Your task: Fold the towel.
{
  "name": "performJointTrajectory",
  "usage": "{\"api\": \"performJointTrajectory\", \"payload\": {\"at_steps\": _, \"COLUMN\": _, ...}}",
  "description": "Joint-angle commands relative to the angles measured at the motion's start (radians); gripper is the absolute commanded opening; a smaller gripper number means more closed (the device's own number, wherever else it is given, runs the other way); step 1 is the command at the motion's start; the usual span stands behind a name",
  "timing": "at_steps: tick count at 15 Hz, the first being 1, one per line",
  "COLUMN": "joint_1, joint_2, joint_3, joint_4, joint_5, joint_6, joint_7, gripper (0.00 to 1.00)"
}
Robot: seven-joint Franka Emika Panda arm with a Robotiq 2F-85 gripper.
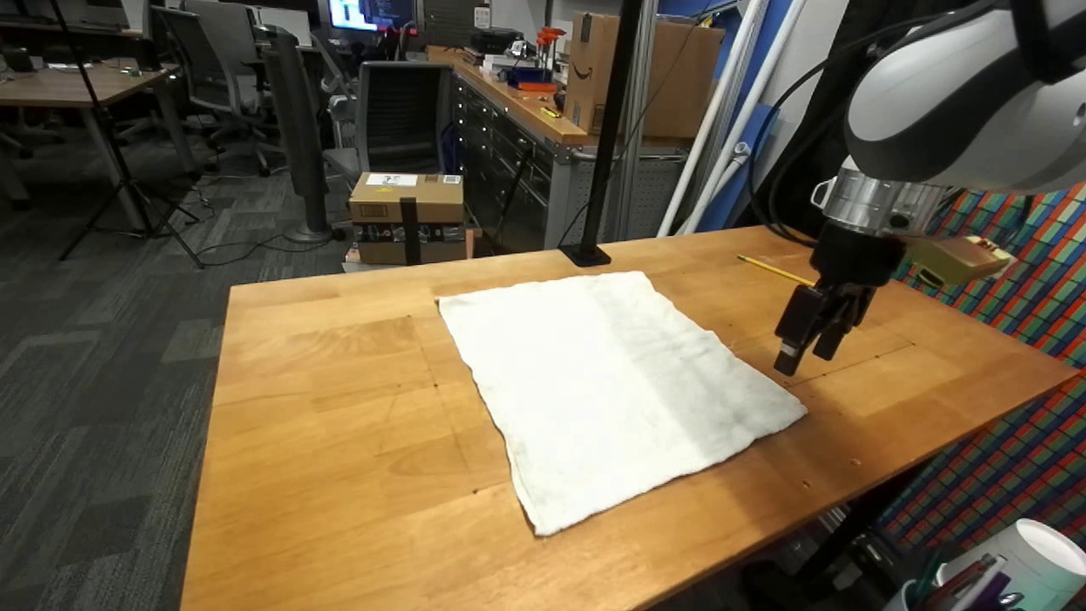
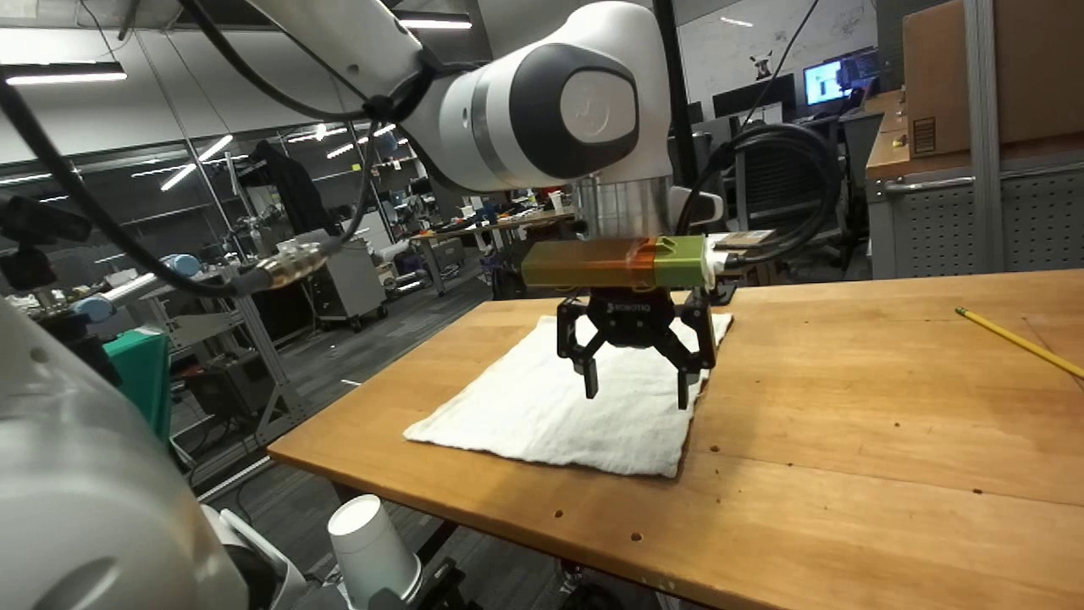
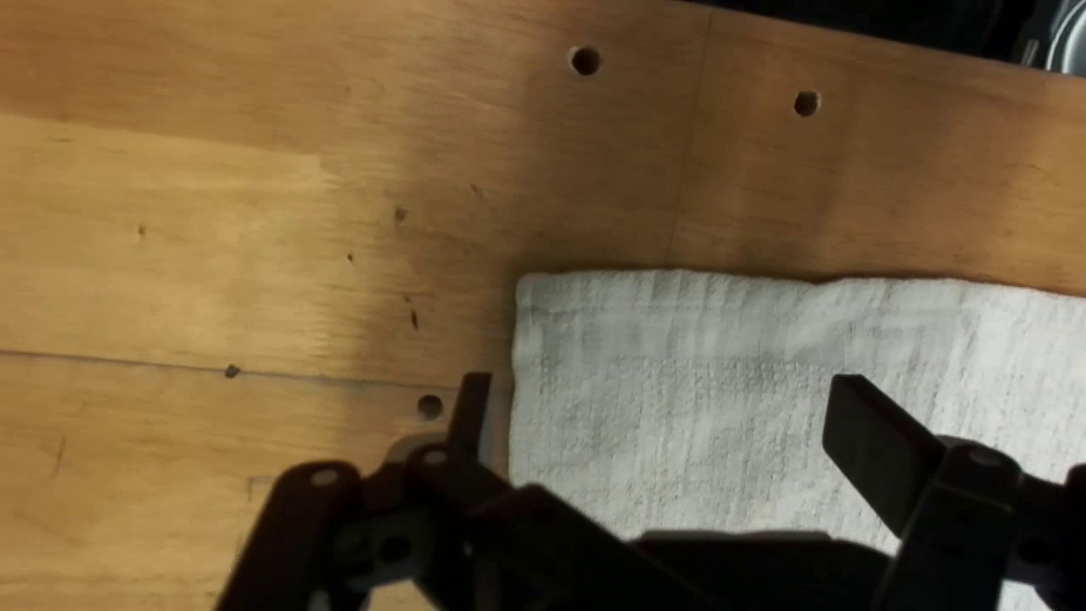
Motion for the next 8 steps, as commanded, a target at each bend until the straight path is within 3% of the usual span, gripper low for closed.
{"api": "performJointTrajectory", "payload": {"at_steps": 1, "joint_1": -0.004, "joint_2": -0.035, "joint_3": -0.001, "joint_4": -0.062, "joint_5": -0.01, "joint_6": 0.036, "joint_7": -0.006, "gripper": 1.0}}
{"api": "performJointTrajectory", "payload": {"at_steps": 8, "joint_1": 0.015, "joint_2": -0.002, "joint_3": 0.002, "joint_4": -0.109, "joint_5": 0.022, "joint_6": 0.165, "joint_7": -0.011, "gripper": 1.0}}
